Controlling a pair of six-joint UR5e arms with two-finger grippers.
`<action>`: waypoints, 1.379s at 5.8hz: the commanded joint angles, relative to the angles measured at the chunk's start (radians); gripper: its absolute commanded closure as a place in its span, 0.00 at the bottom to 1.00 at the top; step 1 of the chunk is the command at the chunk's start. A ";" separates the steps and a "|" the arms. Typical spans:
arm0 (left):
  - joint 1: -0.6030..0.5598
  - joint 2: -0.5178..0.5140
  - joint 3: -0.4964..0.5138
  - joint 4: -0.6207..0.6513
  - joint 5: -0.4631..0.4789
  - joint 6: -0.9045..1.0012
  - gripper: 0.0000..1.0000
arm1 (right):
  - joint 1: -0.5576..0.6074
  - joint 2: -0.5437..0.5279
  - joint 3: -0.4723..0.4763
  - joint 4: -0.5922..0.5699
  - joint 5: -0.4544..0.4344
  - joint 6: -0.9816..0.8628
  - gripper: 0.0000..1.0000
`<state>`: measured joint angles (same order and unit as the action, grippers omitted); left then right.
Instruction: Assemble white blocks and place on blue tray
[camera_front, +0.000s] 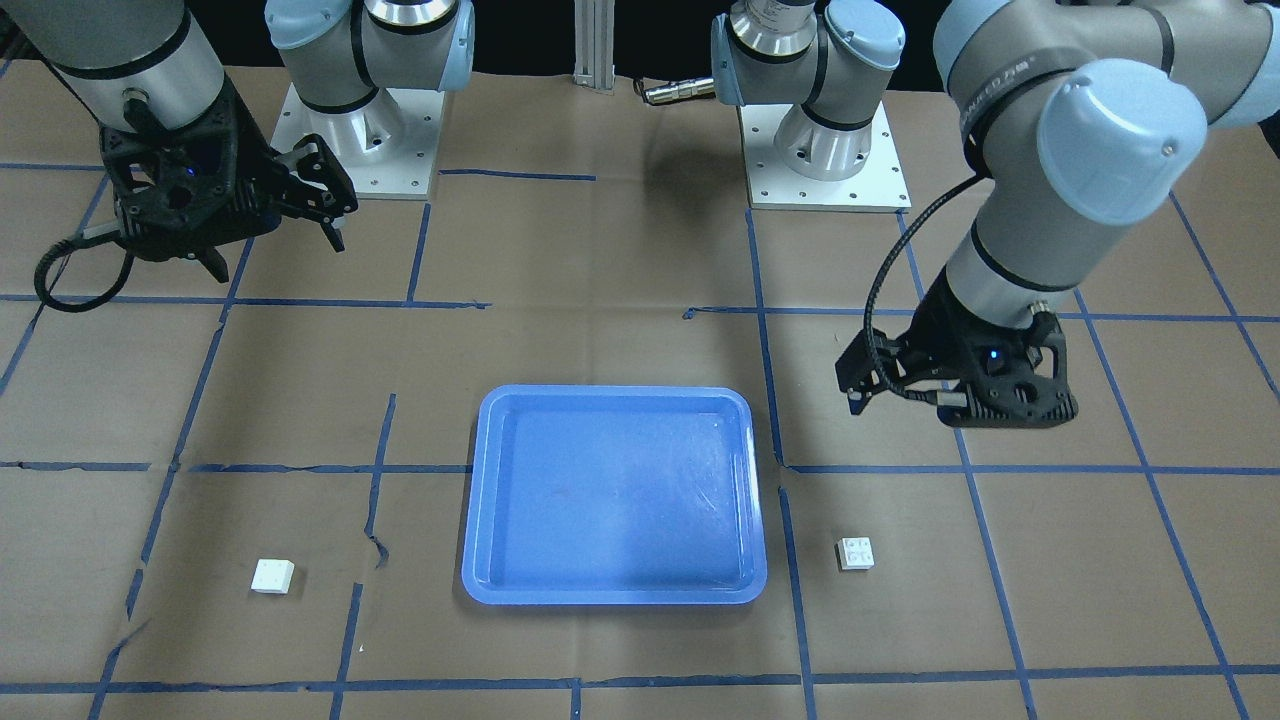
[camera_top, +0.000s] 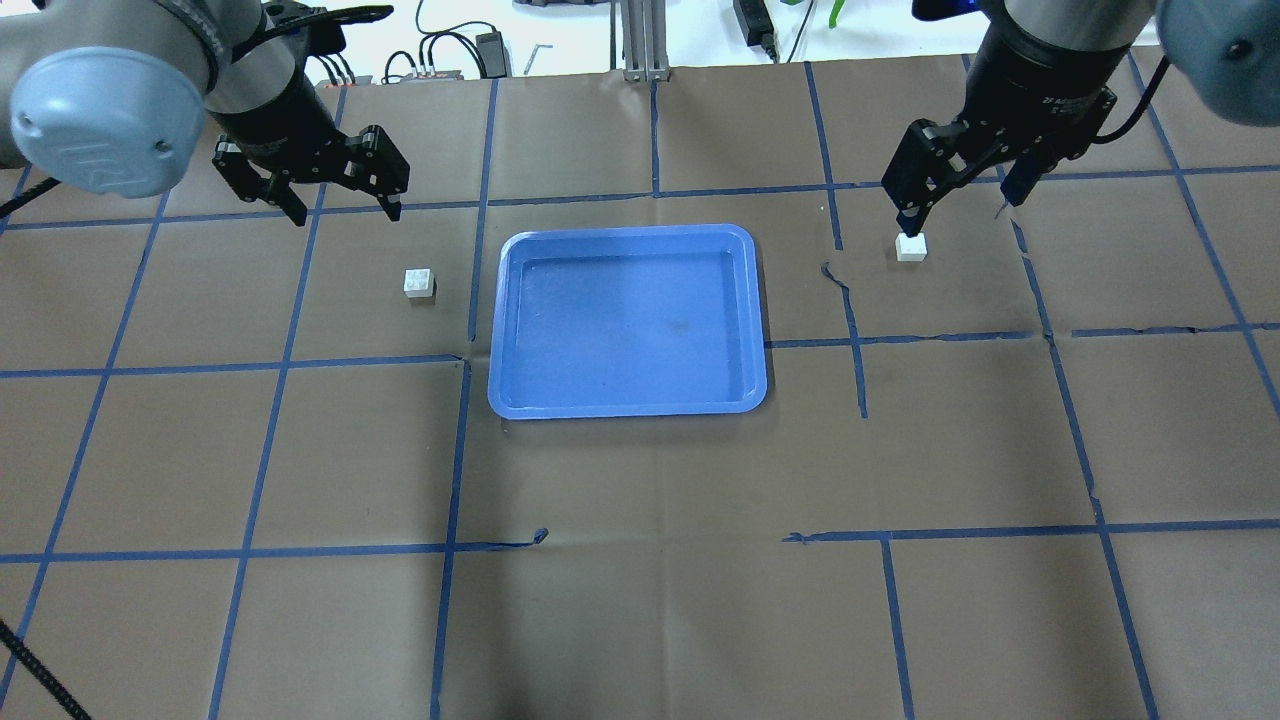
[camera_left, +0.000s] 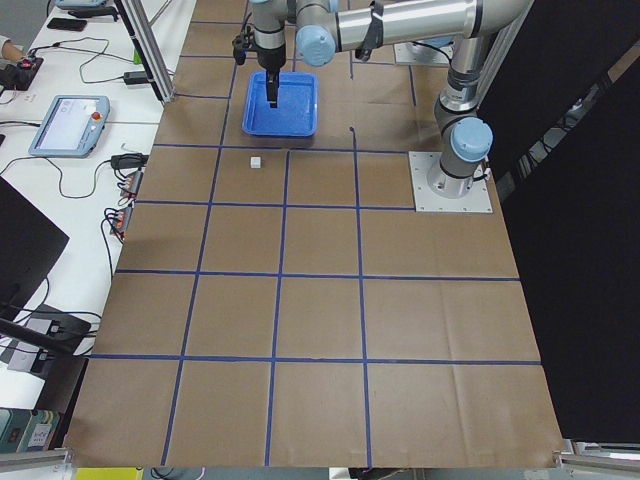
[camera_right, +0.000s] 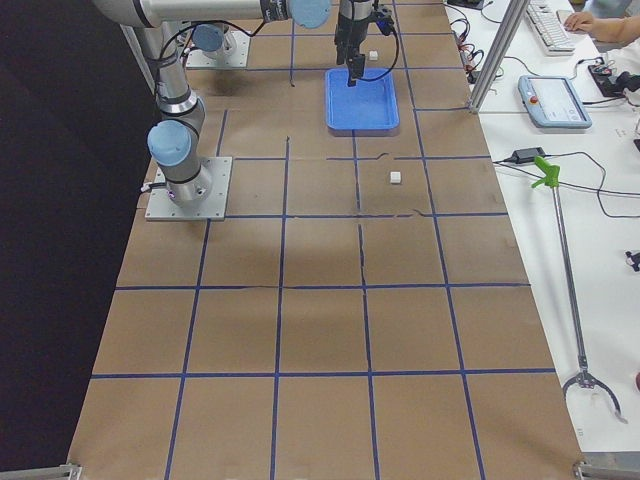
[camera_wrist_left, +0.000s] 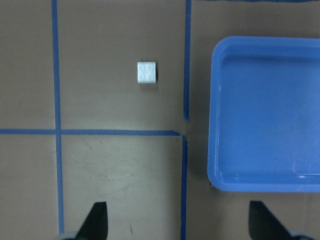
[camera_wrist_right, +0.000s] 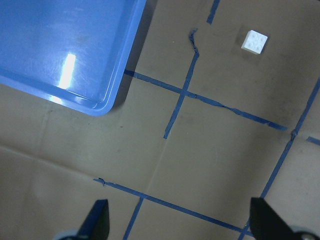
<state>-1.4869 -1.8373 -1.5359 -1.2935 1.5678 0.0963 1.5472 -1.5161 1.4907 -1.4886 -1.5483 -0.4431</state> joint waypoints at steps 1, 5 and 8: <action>0.019 -0.185 -0.012 0.210 0.001 0.037 0.02 | -0.016 0.040 0.005 -0.042 -0.003 -0.336 0.00; 0.019 -0.338 -0.124 0.446 0.012 0.040 0.02 | -0.163 0.201 0.020 -0.272 0.090 -1.152 0.00; 0.019 -0.339 -0.104 0.438 0.009 0.034 0.63 | -0.310 0.416 0.022 -0.351 0.406 -1.473 0.00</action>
<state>-1.4685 -2.1760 -1.6446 -0.8573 1.5789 0.1326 1.2830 -1.1695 1.5122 -1.8294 -1.2400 -1.8063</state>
